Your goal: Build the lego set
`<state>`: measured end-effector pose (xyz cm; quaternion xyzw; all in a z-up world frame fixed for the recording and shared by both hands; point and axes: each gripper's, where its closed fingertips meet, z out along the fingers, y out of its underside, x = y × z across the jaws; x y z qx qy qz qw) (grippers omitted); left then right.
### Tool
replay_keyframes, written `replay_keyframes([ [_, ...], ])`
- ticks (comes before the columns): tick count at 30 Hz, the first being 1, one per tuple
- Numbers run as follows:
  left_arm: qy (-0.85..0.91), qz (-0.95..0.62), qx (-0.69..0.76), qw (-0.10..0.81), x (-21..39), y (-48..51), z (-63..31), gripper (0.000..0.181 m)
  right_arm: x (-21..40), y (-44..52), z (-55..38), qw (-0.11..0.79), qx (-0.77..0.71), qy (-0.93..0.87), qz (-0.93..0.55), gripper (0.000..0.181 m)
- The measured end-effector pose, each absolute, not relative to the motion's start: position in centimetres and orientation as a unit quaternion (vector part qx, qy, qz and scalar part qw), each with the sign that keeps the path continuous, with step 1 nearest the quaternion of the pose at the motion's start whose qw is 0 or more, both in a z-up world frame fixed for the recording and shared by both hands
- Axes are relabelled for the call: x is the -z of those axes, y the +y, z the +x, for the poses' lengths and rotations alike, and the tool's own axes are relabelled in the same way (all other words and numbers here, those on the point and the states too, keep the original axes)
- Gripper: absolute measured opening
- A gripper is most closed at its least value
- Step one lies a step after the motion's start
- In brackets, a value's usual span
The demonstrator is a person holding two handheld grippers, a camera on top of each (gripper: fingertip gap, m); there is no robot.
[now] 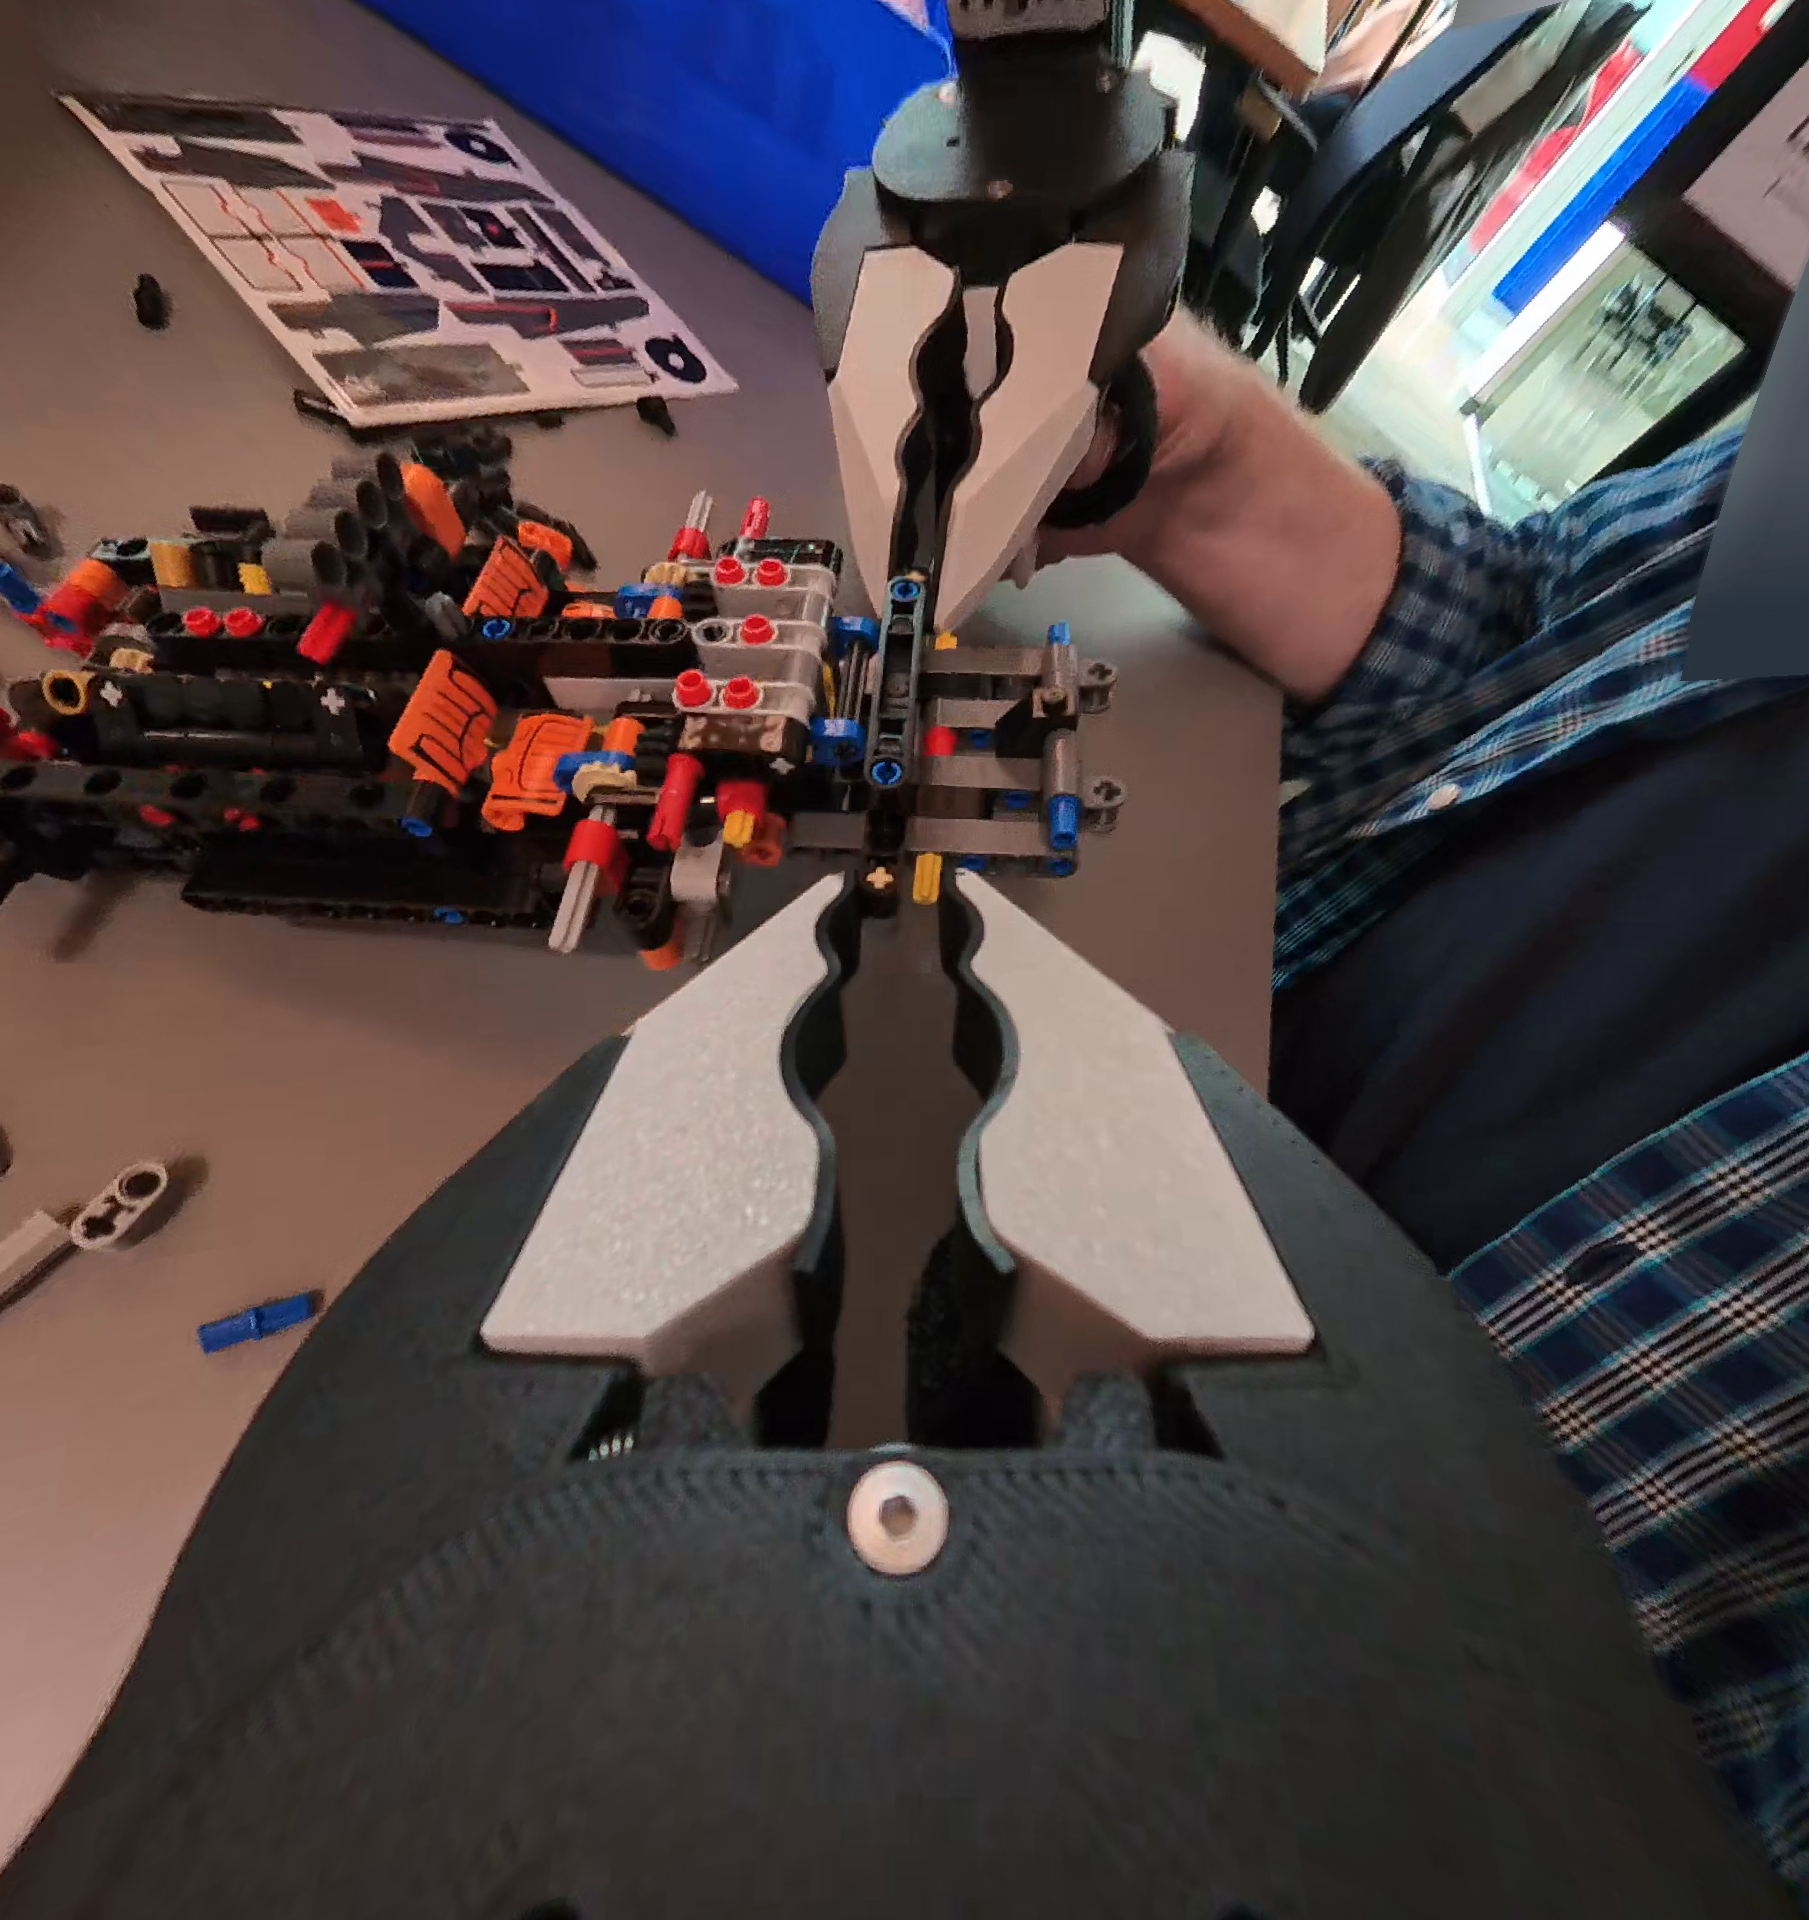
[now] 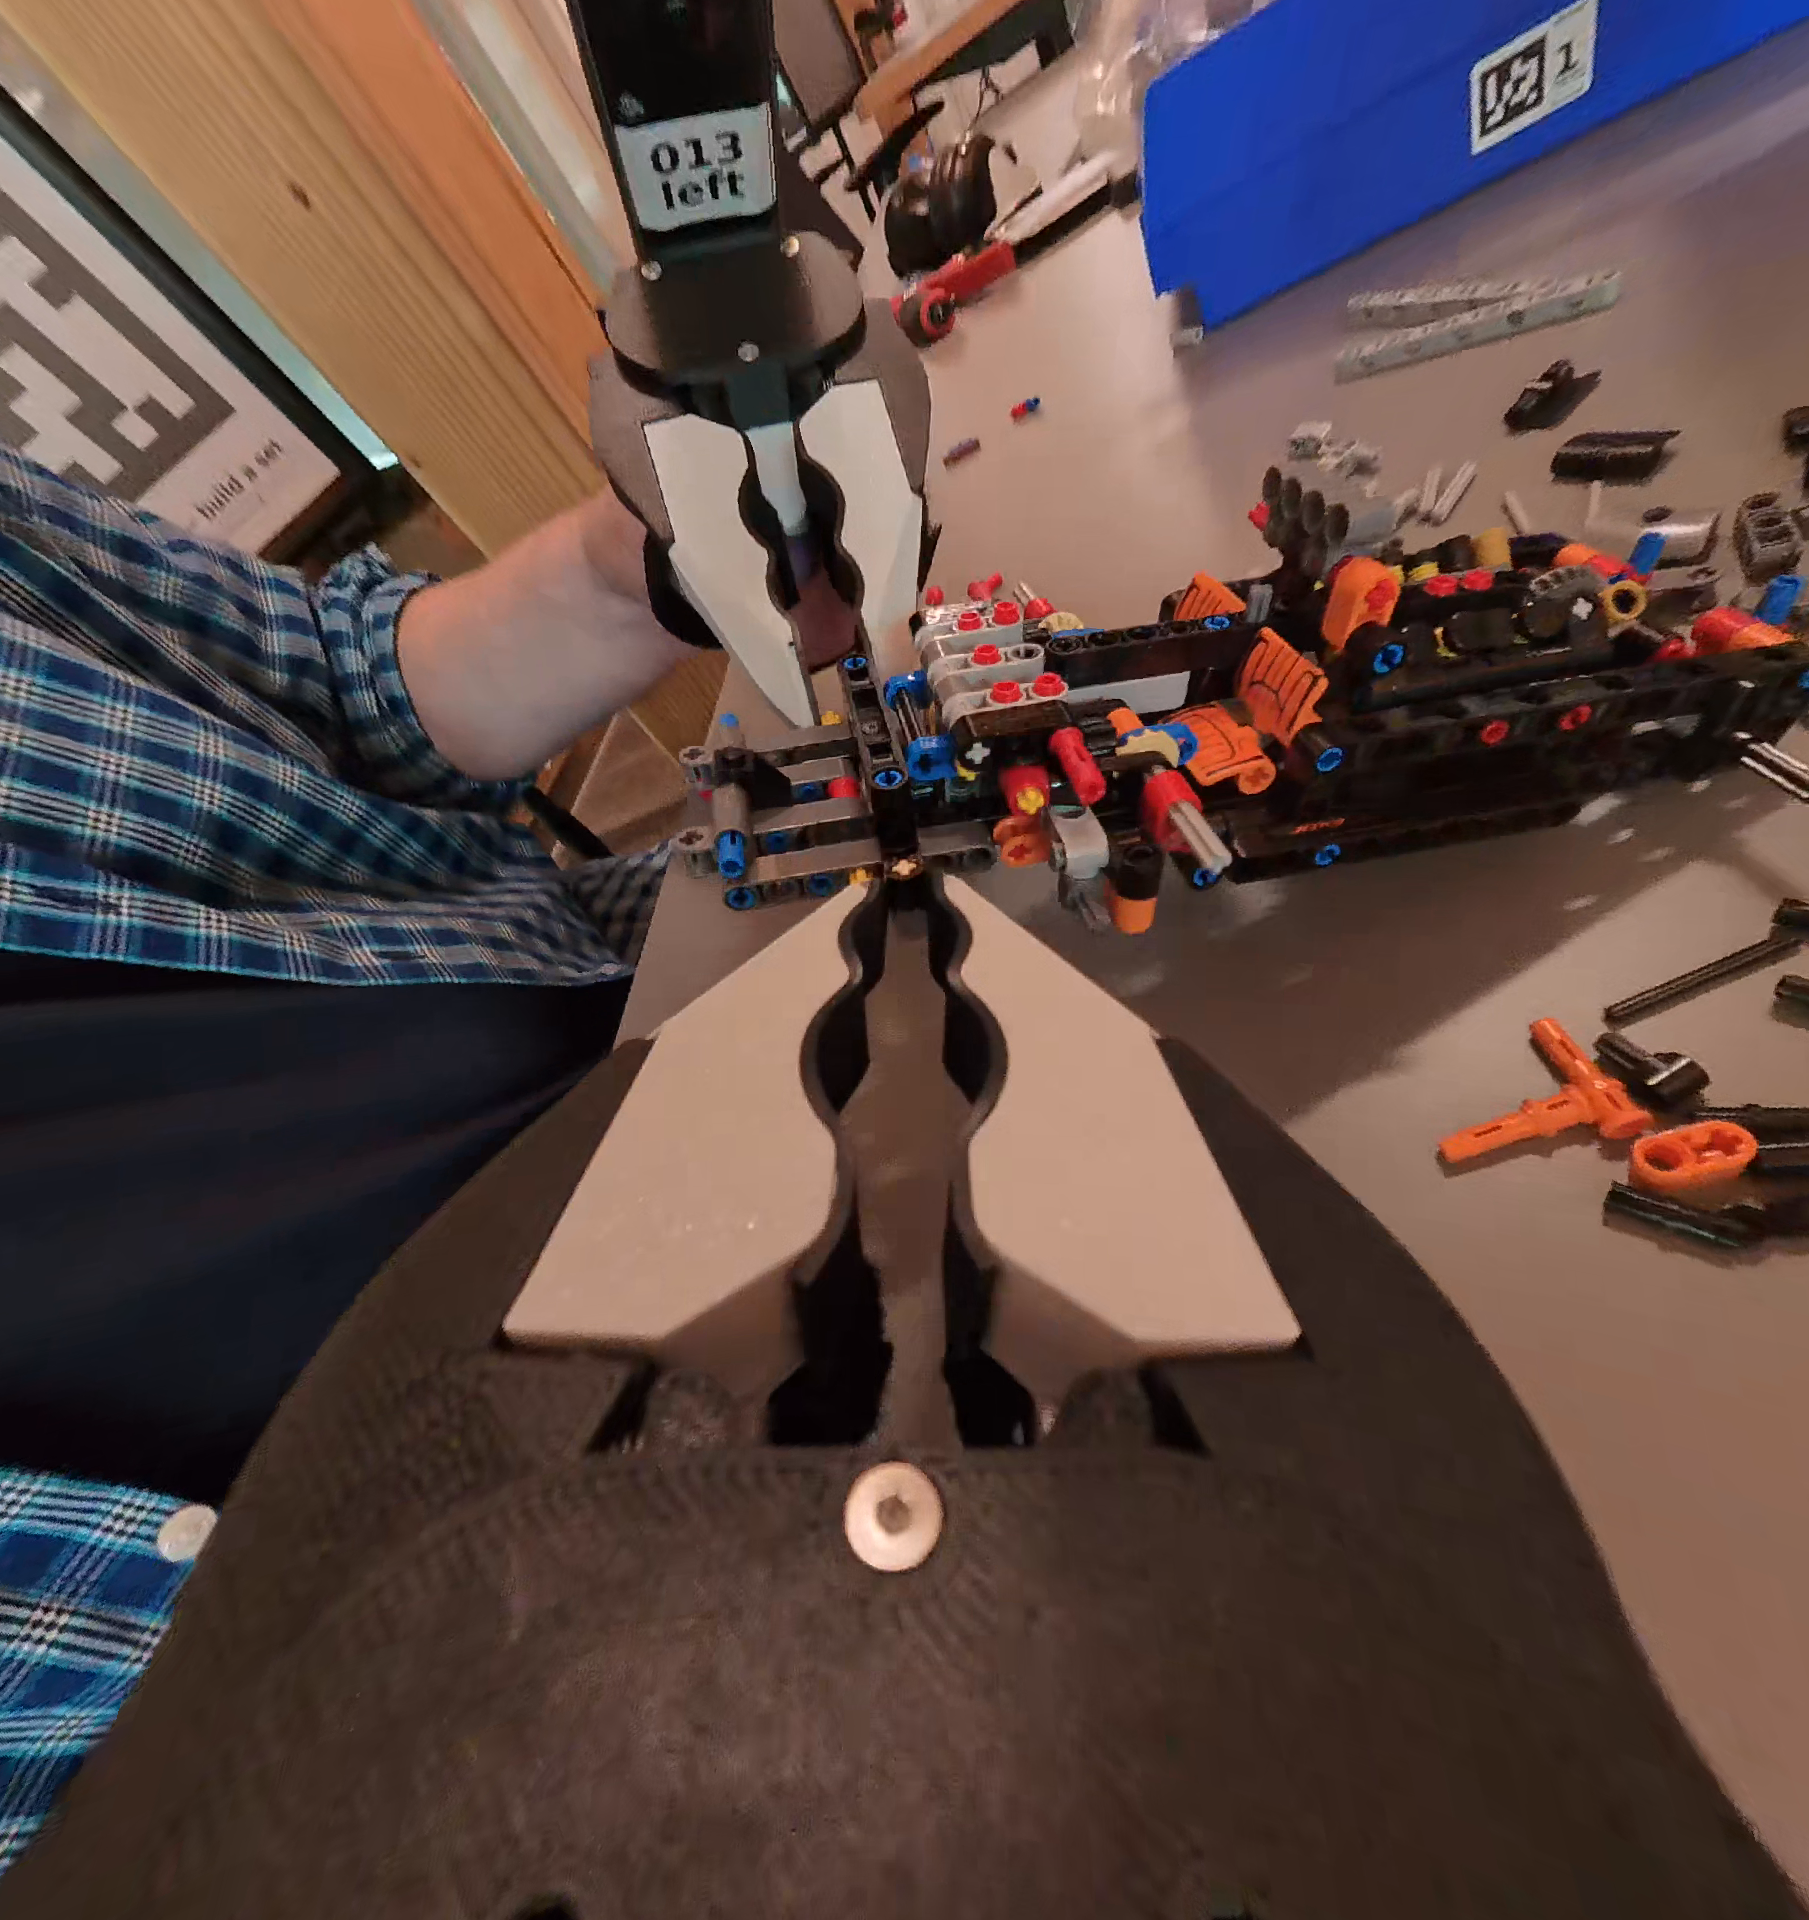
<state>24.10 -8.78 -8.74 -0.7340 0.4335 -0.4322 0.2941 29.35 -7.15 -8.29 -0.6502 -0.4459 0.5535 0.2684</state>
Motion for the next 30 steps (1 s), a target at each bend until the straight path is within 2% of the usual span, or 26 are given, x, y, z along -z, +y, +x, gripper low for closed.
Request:
replay_keyframes([
  [13, 0.38, -0.713, 0.493, 0.322, 6.2, -7.8, 24.9, 0.013, 5.9, -5.7, 30.1, 0.31, -0.591, -0.39, -0.635, 0.005],
  [20, 0.363, -0.708, 0.509, 0.328, 5.8, -7.7, 25.0, 0.013, 5.4, -5.7, 30.1, 0.317, -0.597, -0.385, -0.628, 0.012],
  [30, 0.348, -0.707, 0.519, 0.332, 5.7, -7.6, 24.9, 0.013, 5.4, -5.6, 30.1, 0.421, -0.463, -0.473, -0.62, 0.015],
])
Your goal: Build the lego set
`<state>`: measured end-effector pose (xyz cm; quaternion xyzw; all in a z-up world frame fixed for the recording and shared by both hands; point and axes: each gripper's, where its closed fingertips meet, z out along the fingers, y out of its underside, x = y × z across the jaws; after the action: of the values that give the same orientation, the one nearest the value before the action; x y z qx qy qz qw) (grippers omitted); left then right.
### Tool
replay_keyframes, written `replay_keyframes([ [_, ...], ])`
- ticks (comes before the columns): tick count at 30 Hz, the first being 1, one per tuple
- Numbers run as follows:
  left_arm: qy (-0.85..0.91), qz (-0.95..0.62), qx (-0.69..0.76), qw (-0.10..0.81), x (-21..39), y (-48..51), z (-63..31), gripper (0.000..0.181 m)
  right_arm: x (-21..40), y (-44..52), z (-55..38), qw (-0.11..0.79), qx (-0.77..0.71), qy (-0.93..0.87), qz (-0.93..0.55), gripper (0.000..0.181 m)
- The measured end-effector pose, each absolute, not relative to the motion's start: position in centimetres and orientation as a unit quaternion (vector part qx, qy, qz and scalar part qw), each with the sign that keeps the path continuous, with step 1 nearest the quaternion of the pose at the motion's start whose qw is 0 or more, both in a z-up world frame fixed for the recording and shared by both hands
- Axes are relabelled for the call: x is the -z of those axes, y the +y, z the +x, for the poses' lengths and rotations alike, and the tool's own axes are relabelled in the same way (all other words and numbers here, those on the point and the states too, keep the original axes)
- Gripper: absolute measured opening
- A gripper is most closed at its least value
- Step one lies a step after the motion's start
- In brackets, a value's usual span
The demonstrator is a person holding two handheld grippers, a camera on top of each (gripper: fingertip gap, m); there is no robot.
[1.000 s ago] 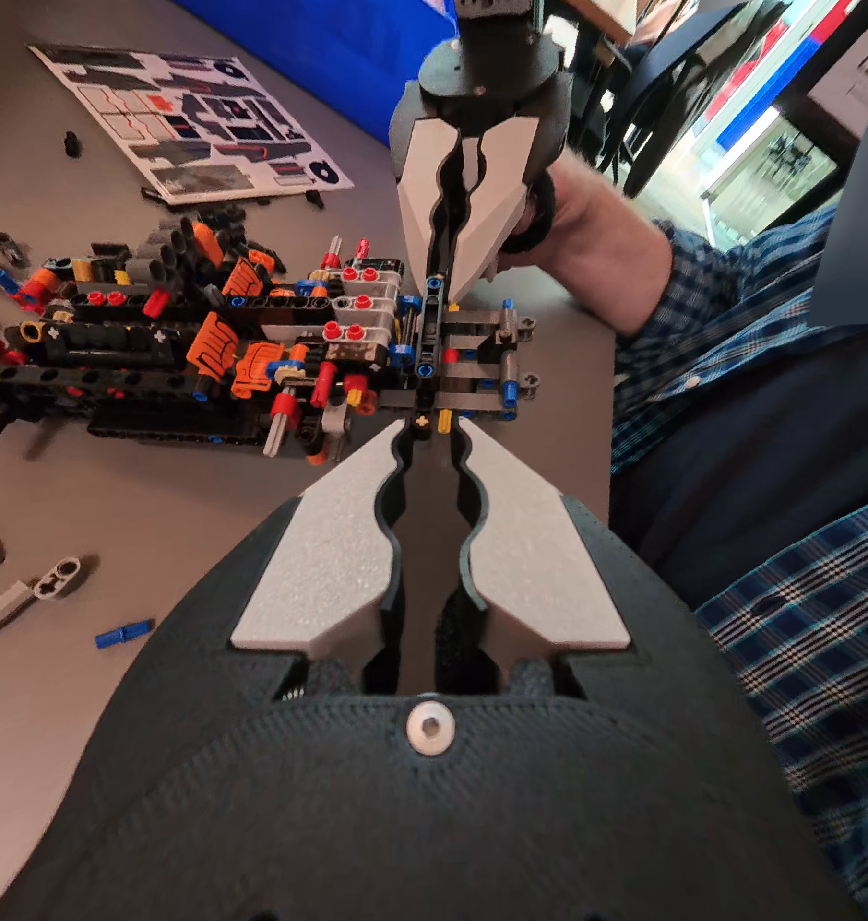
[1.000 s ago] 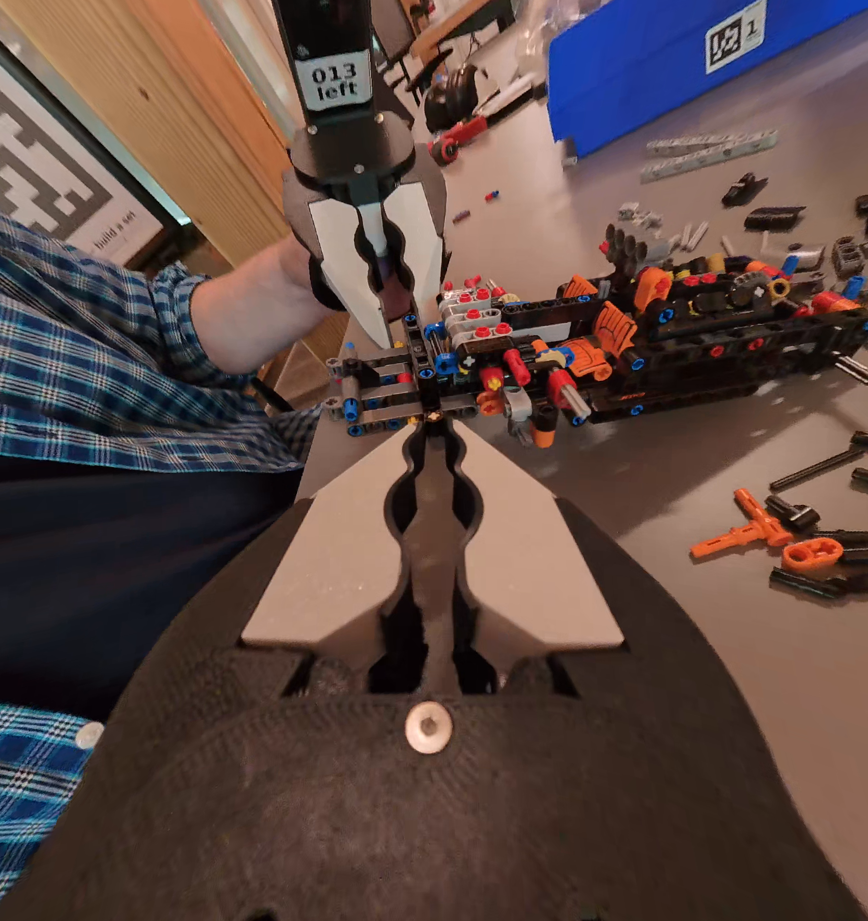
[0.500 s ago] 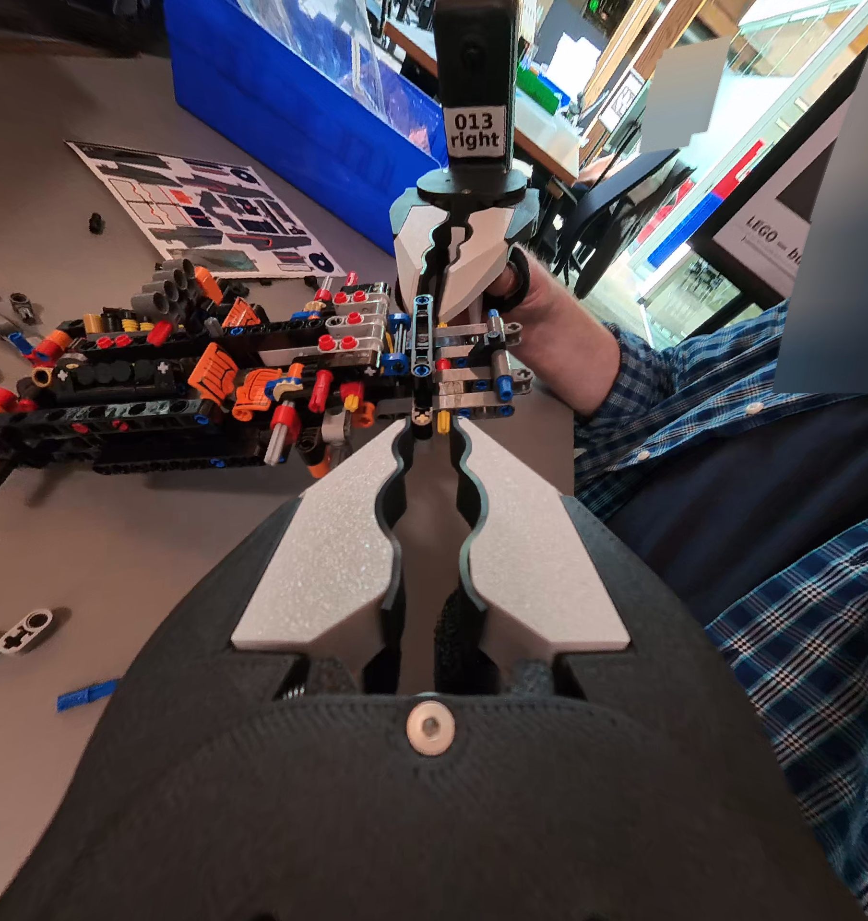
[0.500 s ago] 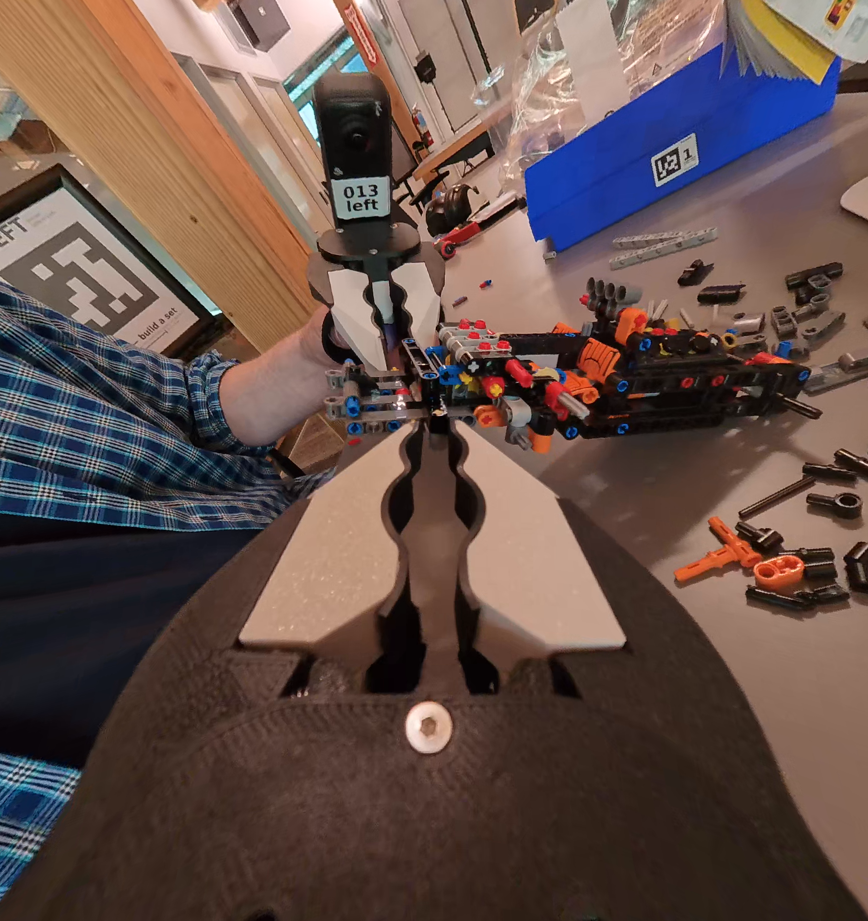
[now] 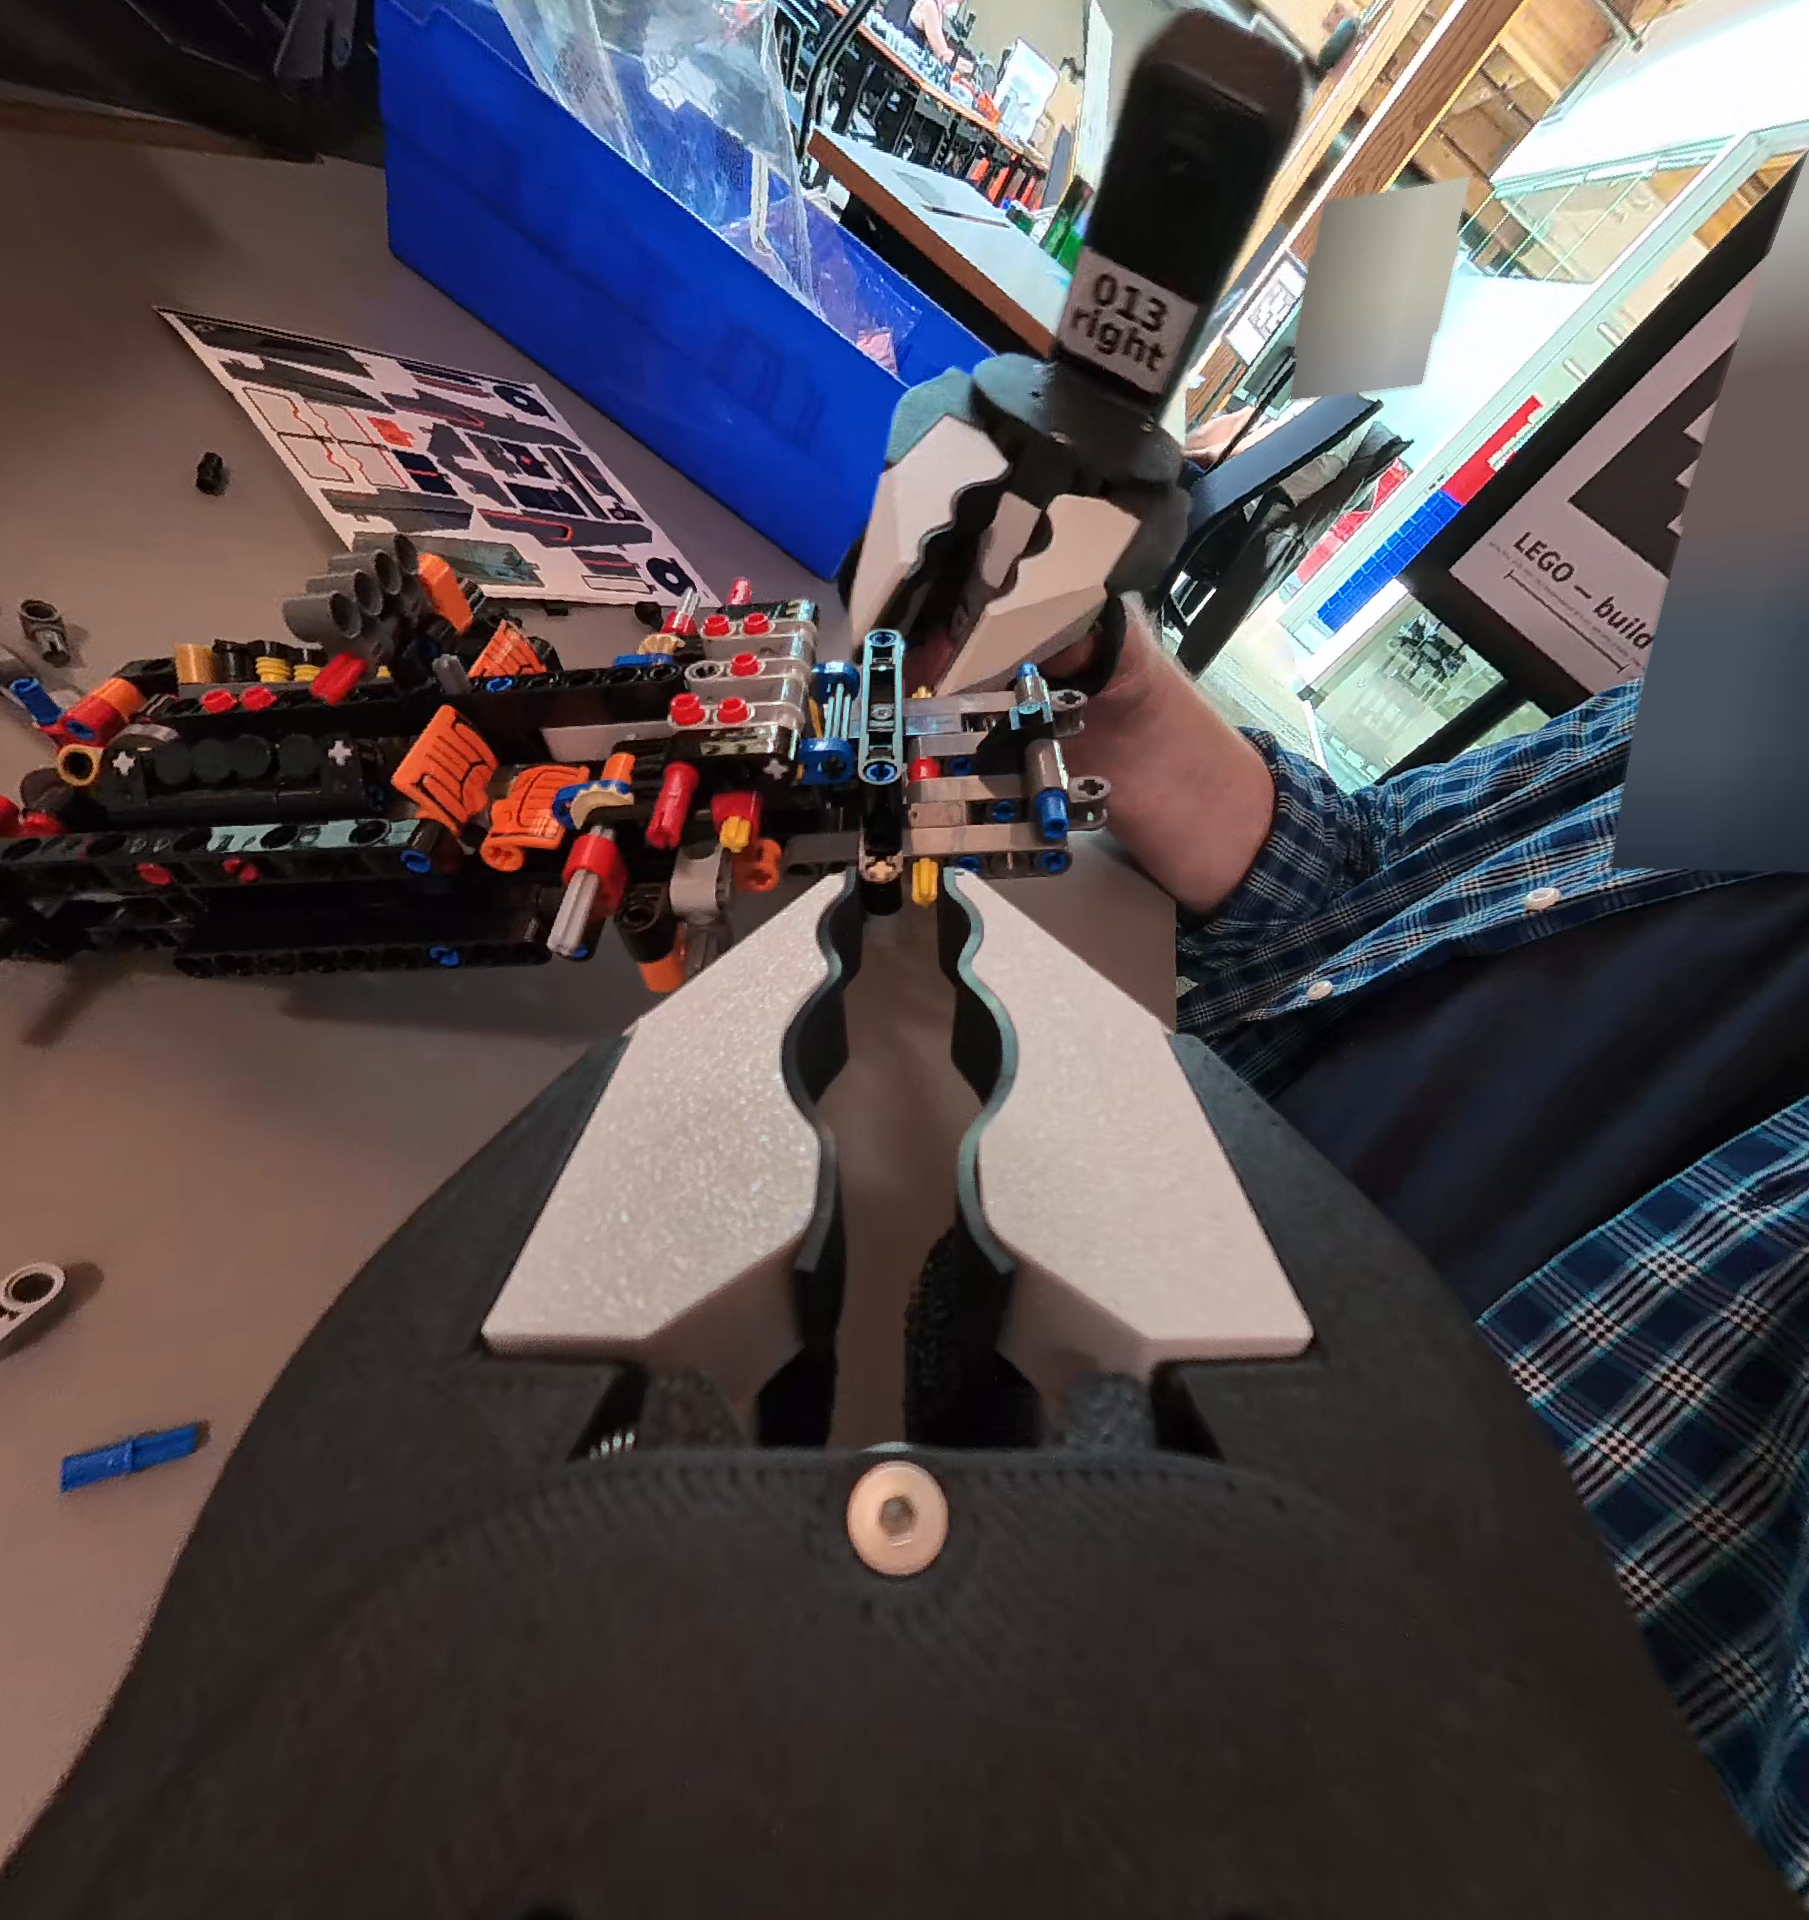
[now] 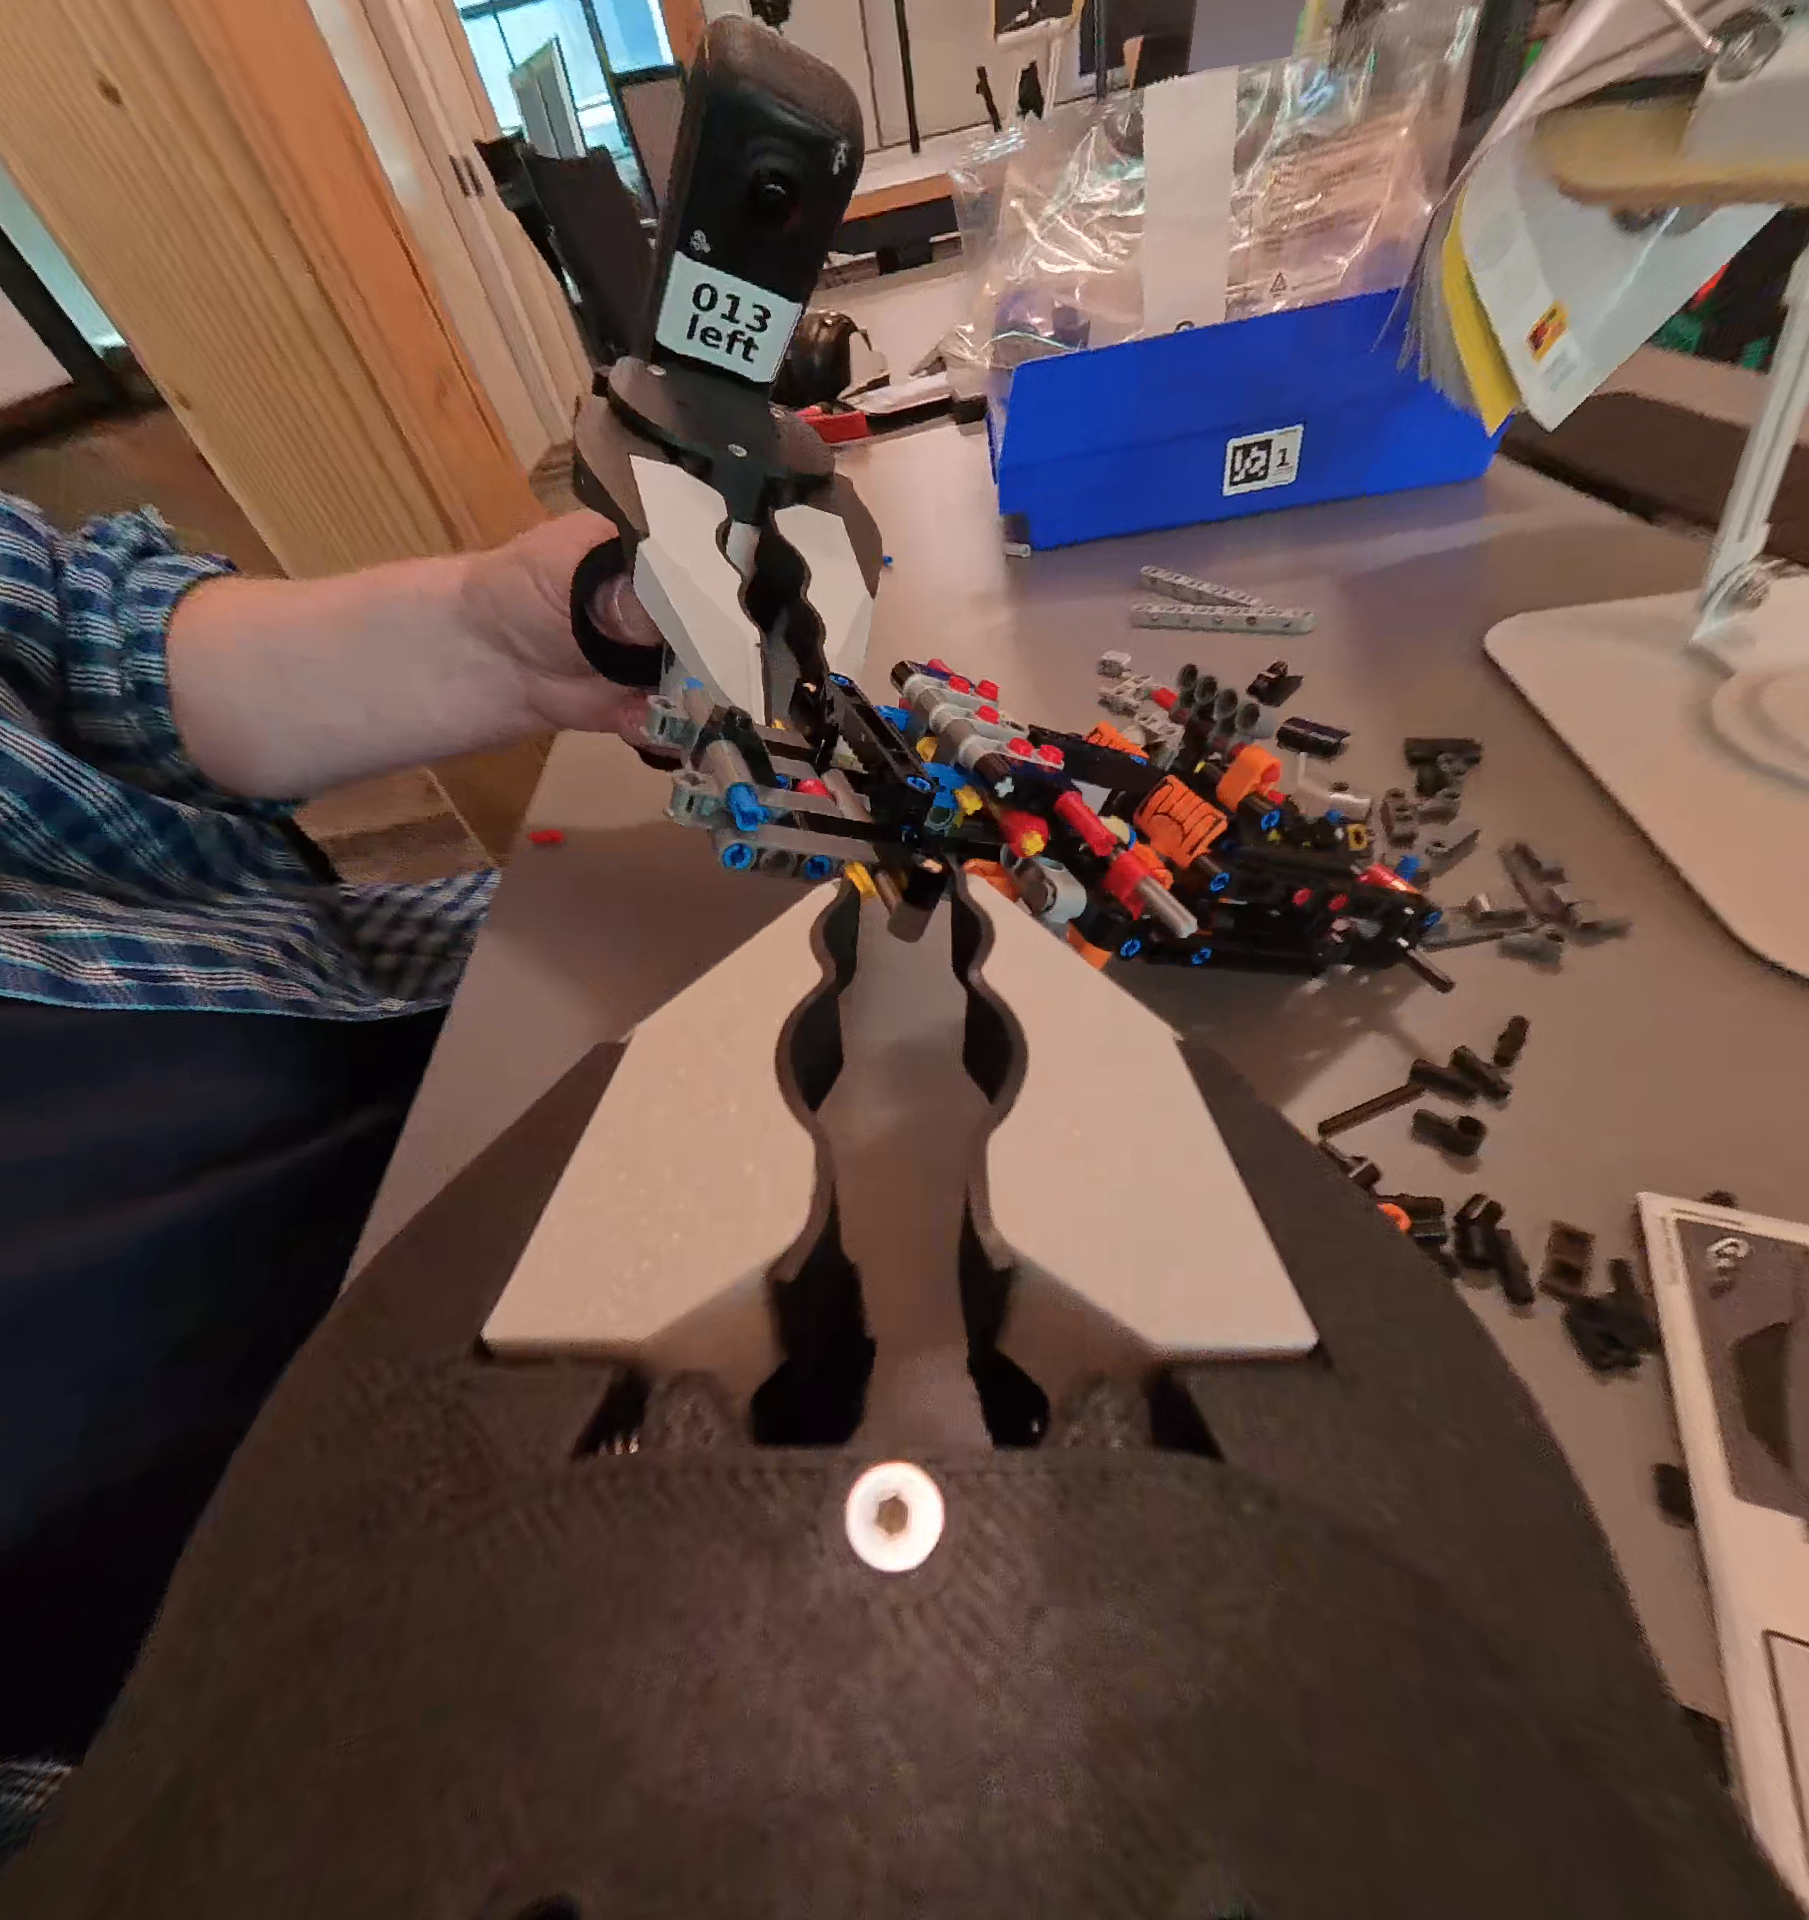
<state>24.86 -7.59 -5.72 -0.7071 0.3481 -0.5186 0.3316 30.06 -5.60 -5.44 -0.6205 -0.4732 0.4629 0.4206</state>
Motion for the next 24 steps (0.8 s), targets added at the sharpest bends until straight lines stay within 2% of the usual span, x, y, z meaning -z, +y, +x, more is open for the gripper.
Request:
replay_keyframes([
  [24, 0.354, -0.71, 0.506, 0.339, 6.1, -7.37, 24.82, 0.013, 5.64, -5.21, 29.91, 0.394, -0.502, -0.433, -0.636, 0.012],
])
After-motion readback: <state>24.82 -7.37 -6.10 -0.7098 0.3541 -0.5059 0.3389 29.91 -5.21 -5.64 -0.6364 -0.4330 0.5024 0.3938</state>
